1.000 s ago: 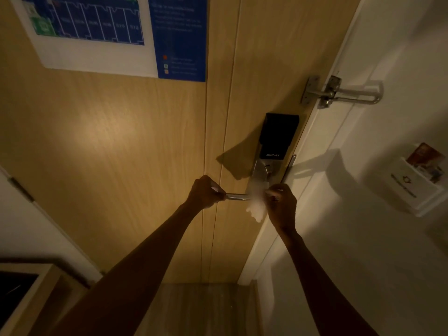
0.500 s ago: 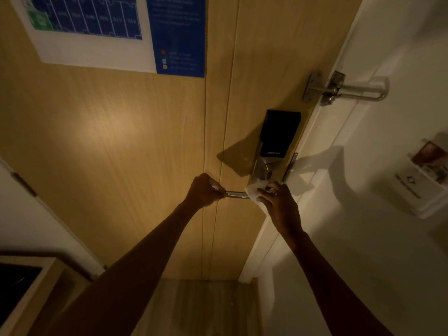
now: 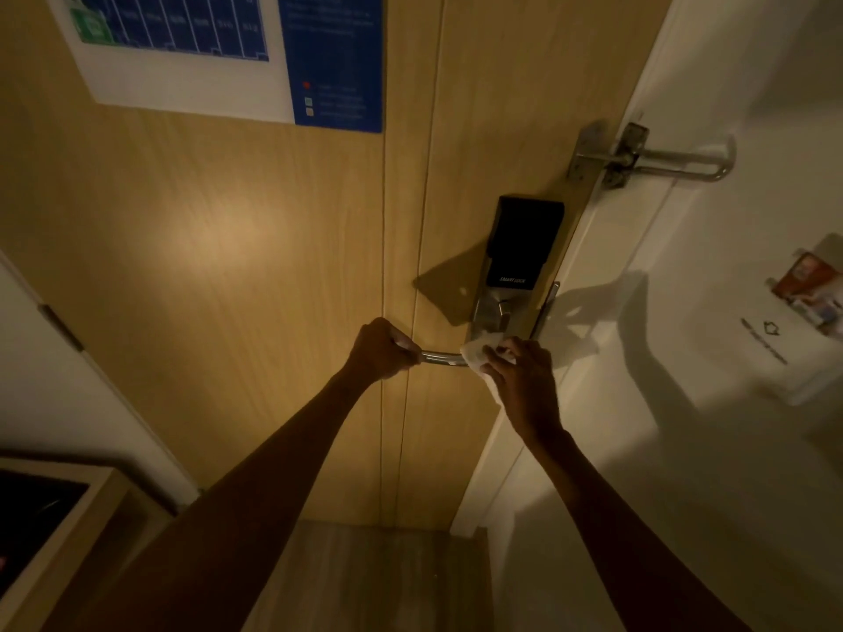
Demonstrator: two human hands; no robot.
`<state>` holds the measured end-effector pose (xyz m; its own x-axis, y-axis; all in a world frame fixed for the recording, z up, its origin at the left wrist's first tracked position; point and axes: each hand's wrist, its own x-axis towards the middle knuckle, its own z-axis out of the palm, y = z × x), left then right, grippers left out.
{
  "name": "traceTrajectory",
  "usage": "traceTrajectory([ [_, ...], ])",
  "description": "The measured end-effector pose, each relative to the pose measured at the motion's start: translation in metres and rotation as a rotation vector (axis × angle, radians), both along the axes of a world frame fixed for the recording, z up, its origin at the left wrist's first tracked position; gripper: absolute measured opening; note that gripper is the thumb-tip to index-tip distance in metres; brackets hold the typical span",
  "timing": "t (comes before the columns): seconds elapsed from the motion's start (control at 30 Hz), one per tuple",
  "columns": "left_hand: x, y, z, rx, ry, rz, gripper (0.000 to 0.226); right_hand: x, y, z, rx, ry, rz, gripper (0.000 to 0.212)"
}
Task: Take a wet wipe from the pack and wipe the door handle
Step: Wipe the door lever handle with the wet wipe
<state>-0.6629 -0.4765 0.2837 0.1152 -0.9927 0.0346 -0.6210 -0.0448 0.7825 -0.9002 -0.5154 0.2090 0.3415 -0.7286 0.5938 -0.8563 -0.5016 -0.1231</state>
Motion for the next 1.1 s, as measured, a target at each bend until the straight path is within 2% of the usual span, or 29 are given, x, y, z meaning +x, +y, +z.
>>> traceTrajectory([
  [0.17,-0.002,0.001,0.002,-0.002,-0.054,-0.014,0.008,0.013,-0.003,0.008,-0.085,0.163,0.115,0.041],
  [0.27,-0.001,-0.001,0.002,0.007,-0.051,-0.022,0.008,-0.011,-0.007,0.012,-0.072,0.168,0.099,0.045],
  [0.4,0.000,-0.005,0.003,0.046,-0.023,-0.015,0.010,0.005,-0.003,0.014,-0.046,0.188,0.140,0.041],
  [0.47,-0.001,-0.005,0.004,0.057,-0.019,-0.012,0.011,0.007,0.002,0.021,0.017,0.126,0.165,0.037],
  [0.57,-0.001,-0.003,0.002,0.057,0.004,0.007,0.012,0.001,0.007,0.028,0.172,-0.103,0.161,0.027],
  [0.63,-0.002,-0.001,0.002,0.054,0.009,0.017,0.013,0.010,0.009,0.030,0.252,-0.162,0.173,0.029],
  [0.77,-0.003,0.001,0.002,0.034,0.032,0.036,0.016,0.037,0.012,0.029,0.224,-0.075,0.213,0.033],
  [0.87,-0.002,0.002,0.002,0.027,0.055,0.029,0.018,0.047,0.004,0.031,0.210,-0.099,0.152,0.029],
  [1.1,-0.001,0.003,0.001,0.006,0.065,0.025,0.014,0.003,-0.004,0.026,0.090,0.172,0.122,0.026],
])
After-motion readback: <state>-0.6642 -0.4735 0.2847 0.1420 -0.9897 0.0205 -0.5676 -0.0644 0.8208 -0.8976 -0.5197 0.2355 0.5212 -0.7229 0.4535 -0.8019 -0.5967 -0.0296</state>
